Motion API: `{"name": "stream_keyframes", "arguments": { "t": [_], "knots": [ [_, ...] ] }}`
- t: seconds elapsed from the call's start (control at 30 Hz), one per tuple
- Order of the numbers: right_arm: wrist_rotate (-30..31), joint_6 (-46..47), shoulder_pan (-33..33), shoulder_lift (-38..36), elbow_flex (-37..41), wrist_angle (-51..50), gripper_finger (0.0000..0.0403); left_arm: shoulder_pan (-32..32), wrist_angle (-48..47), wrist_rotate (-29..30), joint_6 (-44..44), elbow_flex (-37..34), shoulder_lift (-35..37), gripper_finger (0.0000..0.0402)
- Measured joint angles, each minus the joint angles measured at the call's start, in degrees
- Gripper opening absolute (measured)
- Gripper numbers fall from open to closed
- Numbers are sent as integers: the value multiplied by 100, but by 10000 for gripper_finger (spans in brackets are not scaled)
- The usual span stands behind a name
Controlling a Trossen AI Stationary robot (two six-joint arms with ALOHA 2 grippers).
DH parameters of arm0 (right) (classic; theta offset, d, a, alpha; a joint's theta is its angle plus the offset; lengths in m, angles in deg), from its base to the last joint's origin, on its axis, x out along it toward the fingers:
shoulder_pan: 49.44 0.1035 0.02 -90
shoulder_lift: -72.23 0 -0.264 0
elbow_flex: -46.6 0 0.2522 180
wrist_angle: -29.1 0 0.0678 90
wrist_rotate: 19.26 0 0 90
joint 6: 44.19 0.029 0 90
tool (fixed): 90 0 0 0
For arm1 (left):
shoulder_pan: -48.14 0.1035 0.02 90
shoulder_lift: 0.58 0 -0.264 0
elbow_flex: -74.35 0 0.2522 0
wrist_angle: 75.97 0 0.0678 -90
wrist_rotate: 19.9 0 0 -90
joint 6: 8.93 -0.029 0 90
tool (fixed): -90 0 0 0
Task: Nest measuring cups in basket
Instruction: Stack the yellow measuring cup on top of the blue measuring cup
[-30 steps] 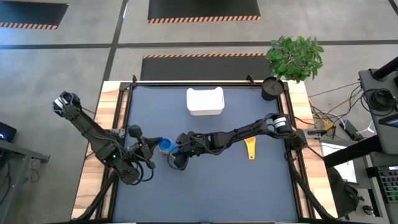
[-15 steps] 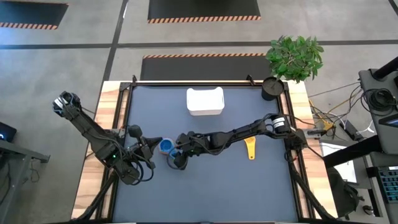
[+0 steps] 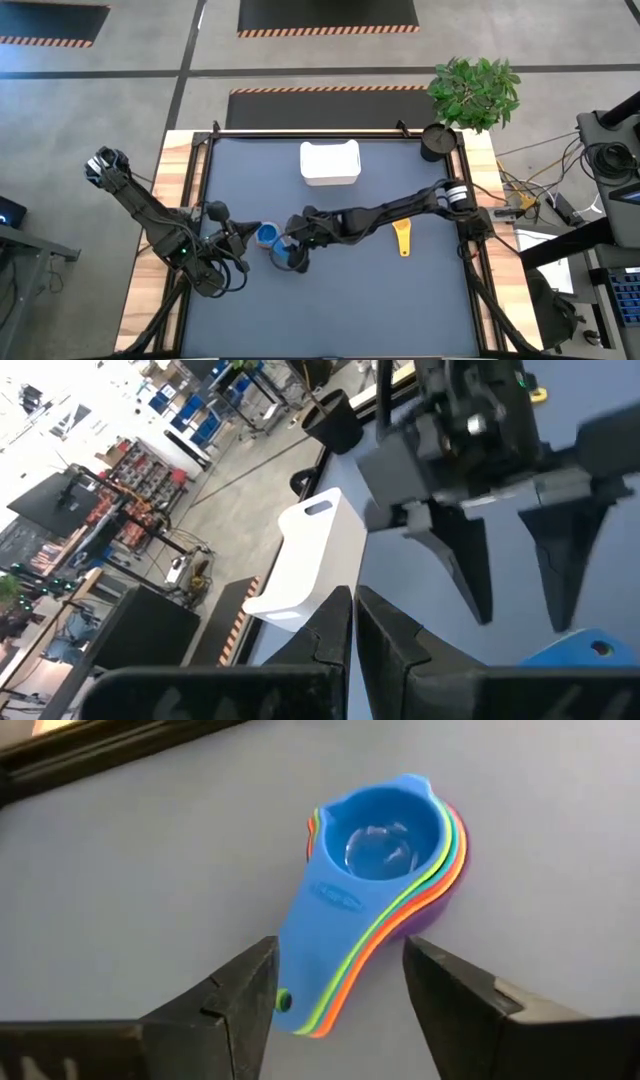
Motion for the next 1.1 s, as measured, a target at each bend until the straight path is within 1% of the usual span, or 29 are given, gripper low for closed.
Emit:
{"name": "stream_keyframes", "arguments": {
  "t": [0.13, 0.23, 0.3, 0.37, 0.43, 0.5, 0.57, 0.6, 0.73, 0.9, 1.03, 1.1],
  "knots": [
    [11, -374, 8, -134, 0, -260, 192, -2, -4, -115, 6, 0, 0, 0],
    [33, -505, -5, -301, 0, -874, 178, -2, -1, -119, 27, 0, 0, 0],
    [227, -526, -21, -484, 0, -1332, 164, 0, -3, -124, 55, 0, 0, 0],
    [701, -532, -26, -711, 0, -1814, 146, -2, 5, -129, 65, 0, 0, 0],
    [1387, -539, -26, -906, -2, -2327, 124, 0, 11, -132, 65, 0, 0, 0],
    [1926, -535, -36, -1071, -2, -2815, 101, -1, 18, -134, 66, 2, 0, 0],
    [2266, -492, -47, -1203, -1, -3173, 75, 0, 36, -132, 66, 2, 0, 0],
    [2323, -468, -59, -1267, 0, -3310, 63, -1, 36, -132, 66, 2, 0, 0],
    [2324, -430, -81, -1367, 0, -3731, 18, -2, 63, -135, 67, 2, 0, 0],
    [2083, -306, -94, -1356, 9, -4249, 9, -2, 83, -137, 67, 2, 0, 0],
    [1537, -47, -127, -1354, 11, -4833, 9, -1, 84, -137, 69, 2, 0, 0],
    [1058, 311, -163, -1356, 11, -5310, 9, 0, 87, -138, 84, 2, 0, 0]
  ]
}}
